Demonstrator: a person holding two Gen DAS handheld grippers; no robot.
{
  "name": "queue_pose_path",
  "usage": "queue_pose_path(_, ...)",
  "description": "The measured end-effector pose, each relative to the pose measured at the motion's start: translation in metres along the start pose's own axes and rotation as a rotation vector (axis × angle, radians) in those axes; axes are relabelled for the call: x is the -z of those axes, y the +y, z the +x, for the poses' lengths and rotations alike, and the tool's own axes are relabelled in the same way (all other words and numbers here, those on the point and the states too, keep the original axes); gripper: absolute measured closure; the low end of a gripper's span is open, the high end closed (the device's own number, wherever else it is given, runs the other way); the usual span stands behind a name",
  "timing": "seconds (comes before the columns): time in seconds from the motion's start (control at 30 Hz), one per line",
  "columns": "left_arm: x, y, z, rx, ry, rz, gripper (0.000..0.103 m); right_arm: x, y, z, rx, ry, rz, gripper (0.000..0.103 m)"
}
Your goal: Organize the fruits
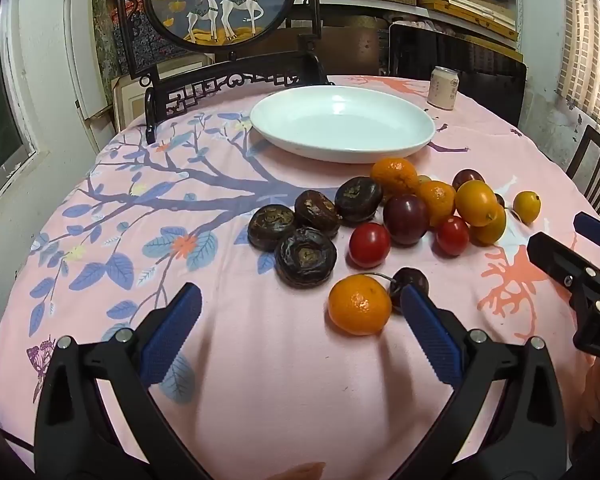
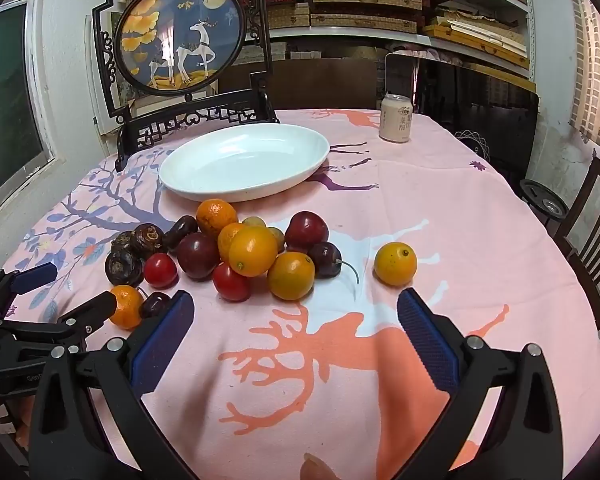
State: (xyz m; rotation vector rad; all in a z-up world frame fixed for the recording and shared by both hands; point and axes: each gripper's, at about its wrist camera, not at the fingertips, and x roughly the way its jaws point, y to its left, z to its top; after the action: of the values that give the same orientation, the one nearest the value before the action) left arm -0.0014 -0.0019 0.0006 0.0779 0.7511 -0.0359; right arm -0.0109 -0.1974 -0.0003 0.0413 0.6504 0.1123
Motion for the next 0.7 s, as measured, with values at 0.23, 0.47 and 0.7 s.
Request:
queue_pose_path(0.23, 0.0012, 0.0015, 0.0019, 0.004, 0.004, -0.001, 0.002, -0.0012, 0.0058, 0.0006, -0.003, 0.01, 0.001, 0.001)
queue_pose_path(0.47, 0.0016, 0.0009, 0.0039, 0.007, 0.011, -0.002, 0.002, 0.0003, 0.0006, 0.0015, -0.009, 0.015, 0.003, 0.001)
queue_pose_path(0.7, 0.0022, 0.0002, 0.0044, 0.008, 0.013, -0.001, 0.002, 0.0004, 0.0001, 0.0012, -0.01, 0.015, 0.004, 0.001)
